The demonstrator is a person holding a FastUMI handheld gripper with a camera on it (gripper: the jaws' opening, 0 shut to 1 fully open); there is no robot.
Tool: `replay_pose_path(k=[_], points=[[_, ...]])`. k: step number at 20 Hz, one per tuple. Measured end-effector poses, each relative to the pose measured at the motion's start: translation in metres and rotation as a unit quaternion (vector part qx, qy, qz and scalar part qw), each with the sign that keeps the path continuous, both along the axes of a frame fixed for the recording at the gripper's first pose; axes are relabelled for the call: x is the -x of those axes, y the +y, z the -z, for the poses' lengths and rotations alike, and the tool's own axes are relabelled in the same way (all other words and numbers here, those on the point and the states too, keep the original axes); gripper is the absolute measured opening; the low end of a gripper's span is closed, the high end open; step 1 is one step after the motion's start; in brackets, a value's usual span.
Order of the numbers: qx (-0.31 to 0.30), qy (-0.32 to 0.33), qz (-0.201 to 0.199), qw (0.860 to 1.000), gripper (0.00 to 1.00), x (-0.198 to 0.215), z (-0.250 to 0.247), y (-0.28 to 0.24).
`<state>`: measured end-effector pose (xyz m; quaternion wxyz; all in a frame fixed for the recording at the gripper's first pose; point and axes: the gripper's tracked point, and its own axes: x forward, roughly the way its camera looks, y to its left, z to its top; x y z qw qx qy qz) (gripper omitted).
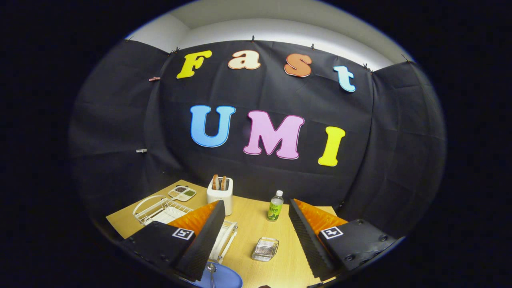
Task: Take the plate from the dish rack, then take the spoon from the basket and place it into the plate.
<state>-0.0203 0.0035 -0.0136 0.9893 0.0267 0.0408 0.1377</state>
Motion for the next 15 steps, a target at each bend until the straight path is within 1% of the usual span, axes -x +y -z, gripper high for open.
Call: replay_pose_path(k=[5,11,15], points=[[-0.01,-0.001,-0.007,1.0,0.98,0.0,-0.004,-0.008],[-0.003,-0.007,-0.023,1.0,0.98,-0.002,-0.003,-0.012],[0.006,-0.006,-0.04,0.999,0.98,-0.001,0.004,-0.01]])
